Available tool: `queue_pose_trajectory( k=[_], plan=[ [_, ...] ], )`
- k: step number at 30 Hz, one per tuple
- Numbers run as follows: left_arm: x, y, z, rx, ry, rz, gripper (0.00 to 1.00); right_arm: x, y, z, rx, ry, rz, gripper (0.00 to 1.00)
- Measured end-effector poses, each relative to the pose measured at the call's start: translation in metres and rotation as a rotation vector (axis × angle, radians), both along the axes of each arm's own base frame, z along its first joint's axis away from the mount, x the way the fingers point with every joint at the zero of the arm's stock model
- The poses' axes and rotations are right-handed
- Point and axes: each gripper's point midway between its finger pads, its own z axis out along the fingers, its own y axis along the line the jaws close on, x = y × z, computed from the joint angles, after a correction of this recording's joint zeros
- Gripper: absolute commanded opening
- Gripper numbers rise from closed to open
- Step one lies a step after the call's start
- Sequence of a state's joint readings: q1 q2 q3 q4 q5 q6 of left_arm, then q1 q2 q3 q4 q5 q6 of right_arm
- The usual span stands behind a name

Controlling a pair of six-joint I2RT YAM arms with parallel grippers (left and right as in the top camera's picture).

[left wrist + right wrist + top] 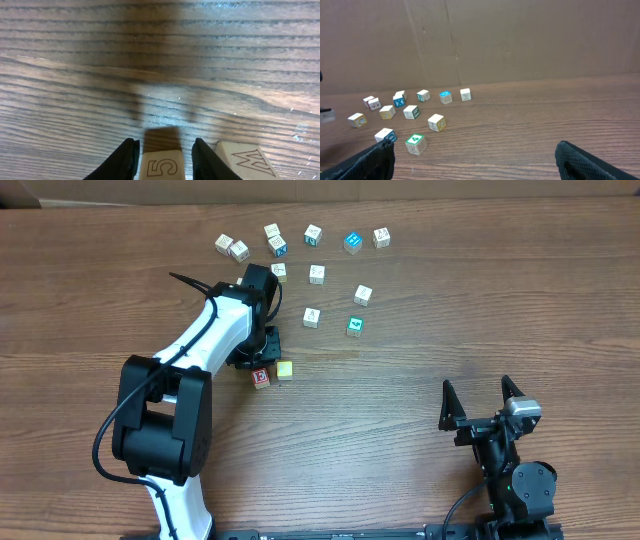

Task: Form a horizontal line
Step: 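Lower the 5 block beside the S block and open the gripper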

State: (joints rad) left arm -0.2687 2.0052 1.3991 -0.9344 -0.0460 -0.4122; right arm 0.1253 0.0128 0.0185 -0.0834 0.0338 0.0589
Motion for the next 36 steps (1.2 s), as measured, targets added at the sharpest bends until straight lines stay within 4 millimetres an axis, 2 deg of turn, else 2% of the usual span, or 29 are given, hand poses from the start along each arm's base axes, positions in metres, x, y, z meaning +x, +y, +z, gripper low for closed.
queue_pose_trajectory(
  k=[4,11,13,23,25,27,29,33,36],
  plan=[
    [-0.004,0.001,0.0,0.004,0.015,0.005,0.43,0.0,0.0,0.0,0.0,0.0,0.0,1.0],
    [-0.017,0.004,0.0,0.014,0.07,0.007,0.35,0.0,0.0,0.0,0.0,0.0,0.0,1.0],
    [-0.017,0.004,0.0,0.014,0.07,0.007,0.31,0.0,0.0,0.0,0.0,0.0,0.0,1.0],
    [-0.003,0.0,0.0,-0.002,0.014,0.007,0.27,0.0,0.0,0.0,0.0,0.0,0.0,1.0],
    [-0.002,0.0,0.0,-0.003,0.007,0.007,0.29,0.0,0.0,0.0,0.0,0.0,0.0,1.0],
    [-0.002,0.0,0.0,-0.003,0.009,0.007,0.4,0.0,0.0,0.0,0.0,0.0,0.0,1.0],
    [-0.005,0.0,0.0,-0.001,0.019,0.009,0.45,0.0,0.0,0.0,0.0,0.0,0.0,1.0],
    [-0.012,0.002,0.0,0.008,0.049,0.007,0.49,0.0,0.0,0.0,0.0,0.0,0.0,1.0],
    [-0.017,0.004,0.0,0.014,0.071,0.007,0.47,0.0,0.0,0.0,0.0,0.0,0.0,1.0]
  ],
)
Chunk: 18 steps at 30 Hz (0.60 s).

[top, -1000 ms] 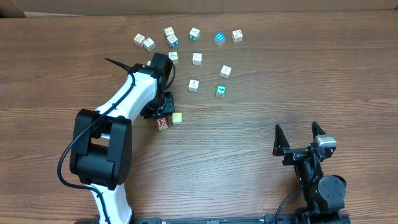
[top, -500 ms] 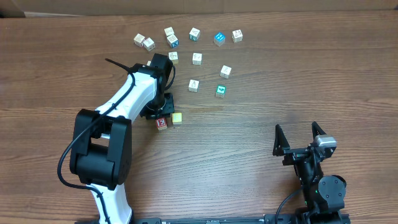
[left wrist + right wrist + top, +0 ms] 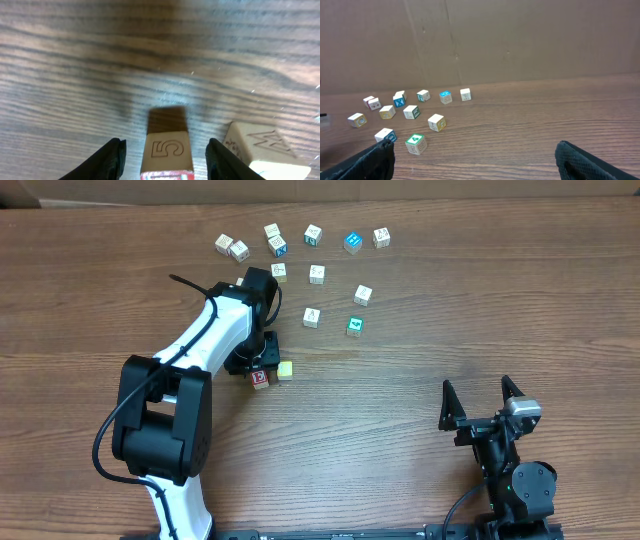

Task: Form a horizontal line
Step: 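Lower the 5 block beside the S block and open the gripper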

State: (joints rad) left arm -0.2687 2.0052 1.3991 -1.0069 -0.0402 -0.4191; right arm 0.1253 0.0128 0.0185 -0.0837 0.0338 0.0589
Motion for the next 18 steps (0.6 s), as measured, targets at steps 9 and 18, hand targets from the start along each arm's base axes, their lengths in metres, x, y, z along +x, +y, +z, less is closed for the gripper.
queue_pose_trajectory(
  k=[9,18],
  plan=[
    [-0.0031,0.0004,0.0001,0.001,0.013,0.001,0.33,0.0,0.0,0.0001,0.0,0.0,0.0,1.0],
    [-0.0014,0.0,0.0,-0.001,0.005,0.008,0.32,0.0,0.0,-0.0001,0.0,0.0,0.0,1.0]
  ],
)
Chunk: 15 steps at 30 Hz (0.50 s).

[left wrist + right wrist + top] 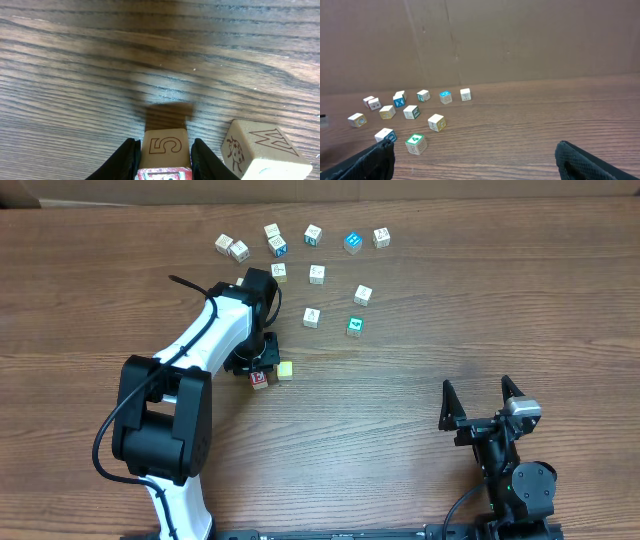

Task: Form a horizontal line
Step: 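Lower the 5 block beside the S block and open the gripper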

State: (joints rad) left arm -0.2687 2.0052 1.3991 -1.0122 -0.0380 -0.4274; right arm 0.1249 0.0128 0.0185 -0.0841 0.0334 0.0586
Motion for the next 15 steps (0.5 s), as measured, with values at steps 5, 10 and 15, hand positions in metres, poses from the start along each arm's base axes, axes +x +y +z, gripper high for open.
queue_pose_trajectory(
  k=[5,10,15],
  plan=[
    [-0.0015,0.0003,0.0001,0.002,0.006,0.007,0.35,0.0,0.0001,0.0002,0.0,-0.001,0.0,1.0],
    [-0.0028,0.0006,-0.0001,0.003,0.01,0.011,0.29,0.0,0.0,0.0002,0.0,-0.001,0.0,1.0],
    [-0.001,0.0002,-0.0012,0.001,0.002,0.011,0.27,0.0,0.0,0.0002,0.0,-0.001,0.0,1.0]
  ],
)
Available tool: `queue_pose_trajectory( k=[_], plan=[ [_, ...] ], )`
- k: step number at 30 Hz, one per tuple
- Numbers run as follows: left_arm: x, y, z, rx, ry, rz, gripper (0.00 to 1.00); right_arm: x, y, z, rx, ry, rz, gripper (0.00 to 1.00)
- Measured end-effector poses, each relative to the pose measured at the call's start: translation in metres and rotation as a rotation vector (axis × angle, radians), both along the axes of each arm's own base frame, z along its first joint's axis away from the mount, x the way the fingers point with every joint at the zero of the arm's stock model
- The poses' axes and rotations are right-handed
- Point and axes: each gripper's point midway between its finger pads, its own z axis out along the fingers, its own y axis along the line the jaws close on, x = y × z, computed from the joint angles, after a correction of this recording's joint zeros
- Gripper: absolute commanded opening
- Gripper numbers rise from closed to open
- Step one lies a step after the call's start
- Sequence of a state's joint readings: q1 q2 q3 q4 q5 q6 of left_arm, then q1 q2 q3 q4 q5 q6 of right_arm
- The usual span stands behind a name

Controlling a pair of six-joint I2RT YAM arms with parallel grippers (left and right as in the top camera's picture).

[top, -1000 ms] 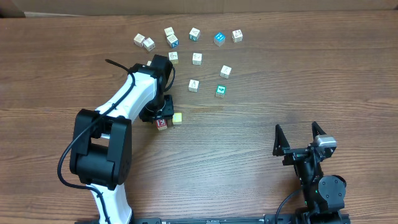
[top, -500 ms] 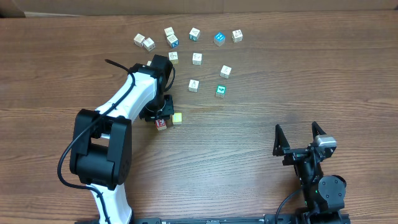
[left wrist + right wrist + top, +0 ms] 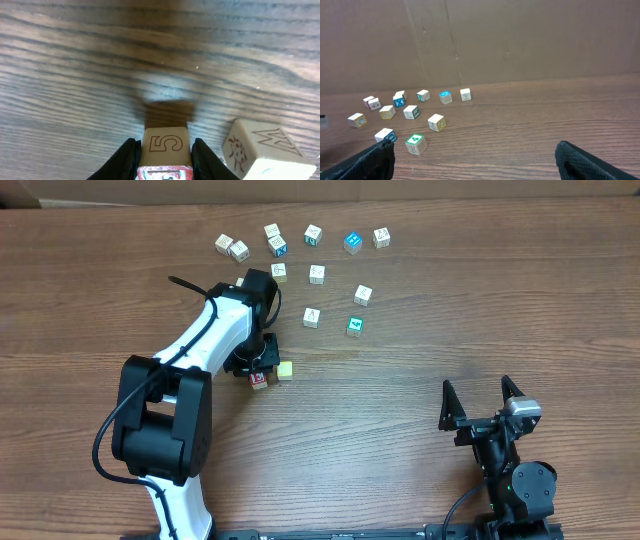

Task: Form a horizontal line
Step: 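Lower the 5 block beside the S block and open the gripper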

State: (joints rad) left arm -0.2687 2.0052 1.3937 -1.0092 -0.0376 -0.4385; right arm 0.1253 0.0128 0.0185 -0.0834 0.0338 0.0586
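Note:
My left gripper (image 3: 259, 372) is shut on a wooden block with a red face and a "5" (image 3: 165, 146), low over the table; the jaws press both its sides. Just to its right stands a block with a ladybug and a yellow face (image 3: 260, 150), shown in the overhead view as the yellow-topped block (image 3: 285, 369), a small gap from the held one. My right gripper (image 3: 481, 402) rests open near the front right, its fingertips (image 3: 375, 156) wide apart, holding nothing.
Several loose letter and number blocks lie scattered at the back, among them a green "4" block (image 3: 354, 326), a blue block (image 3: 352, 242) and a pale block (image 3: 312, 316). A cardboard wall (image 3: 520, 40) stands behind the table.
Hardly anything differs. My left gripper stays shut on the "5" block beside the ladybug block, and its view has shifted only slightly. The right arm has not moved.
At first my left jaws stood close on either side of the "5" block, next to the ladybug block. Then they were spread wider around it. After that they were shut on it, and they hold it the same way now. The right gripper stayed open throughout.

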Motion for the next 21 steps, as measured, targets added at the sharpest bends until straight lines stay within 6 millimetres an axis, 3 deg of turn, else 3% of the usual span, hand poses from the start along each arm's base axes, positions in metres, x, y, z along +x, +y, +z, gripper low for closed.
queue_pose_trajectory(
  k=[9,19,21],
  plan=[
    [0.016,-0.005,0.001,-0.019,-0.068,-0.006,0.27,0.0,0.0,0.0,0.0,0.0,0.0,1.0],
    [0.017,-0.005,-0.001,-0.021,-0.072,-0.047,0.56,0.0,0.0,0.0,0.0,0.0,0.0,1.0],
    [0.018,-0.005,-0.002,-0.022,-0.078,-0.05,0.58,0.0,0.0,0.0,0.0,0.0,0.0,1.0]
  ],
)
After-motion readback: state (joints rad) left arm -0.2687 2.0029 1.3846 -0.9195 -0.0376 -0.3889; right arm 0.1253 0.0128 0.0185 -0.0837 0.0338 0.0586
